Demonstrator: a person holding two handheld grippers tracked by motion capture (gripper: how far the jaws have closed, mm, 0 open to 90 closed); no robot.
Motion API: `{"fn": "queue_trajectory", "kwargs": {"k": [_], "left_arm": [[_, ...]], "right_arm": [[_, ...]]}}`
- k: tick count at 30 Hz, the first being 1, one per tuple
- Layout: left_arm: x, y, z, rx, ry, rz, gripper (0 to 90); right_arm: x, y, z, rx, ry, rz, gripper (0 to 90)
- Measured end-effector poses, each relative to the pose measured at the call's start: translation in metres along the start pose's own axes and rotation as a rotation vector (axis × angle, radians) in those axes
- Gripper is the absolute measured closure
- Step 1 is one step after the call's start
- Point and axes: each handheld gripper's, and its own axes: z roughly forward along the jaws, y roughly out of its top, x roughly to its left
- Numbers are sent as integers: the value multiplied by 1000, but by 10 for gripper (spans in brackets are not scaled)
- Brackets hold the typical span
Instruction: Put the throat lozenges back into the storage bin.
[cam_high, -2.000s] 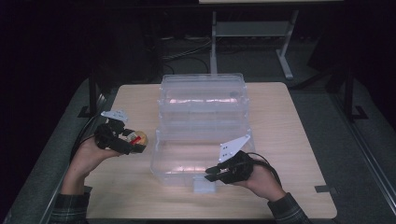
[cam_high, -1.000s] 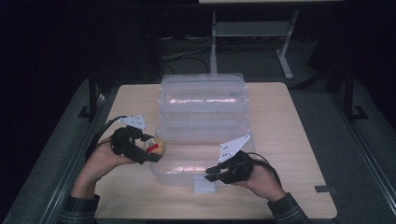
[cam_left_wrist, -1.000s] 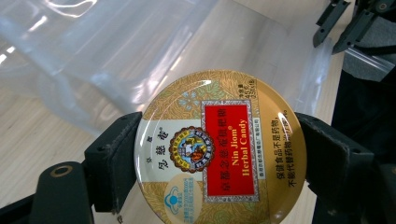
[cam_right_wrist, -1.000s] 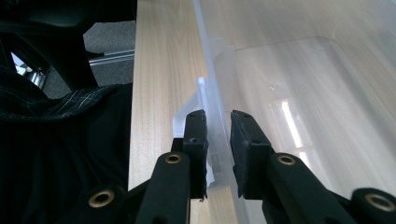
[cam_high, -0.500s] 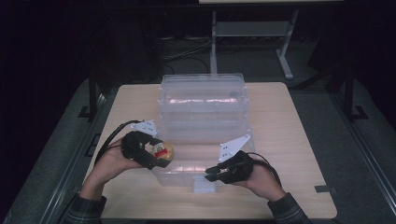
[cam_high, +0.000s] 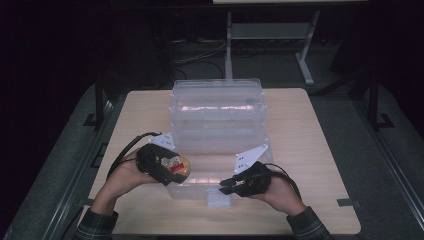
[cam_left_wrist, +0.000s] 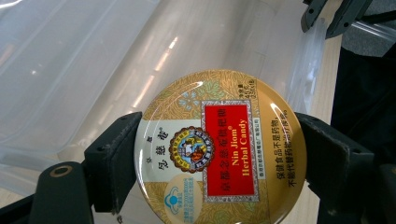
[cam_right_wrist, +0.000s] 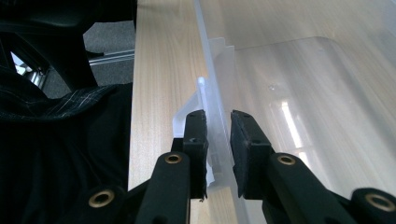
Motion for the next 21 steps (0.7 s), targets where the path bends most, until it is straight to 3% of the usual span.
{"fn": "queue_trajectory", "kwargs": {"k": [8, 21], "left_arm": [[0, -1, 2, 10, 3, 0, 193], [-1, -1, -3, -12, 13, 0, 175]], "right_arm": [[0, 0, 0, 0, 0, 0, 766], [0, 0, 0, 1, -1, -1, 766]]}}
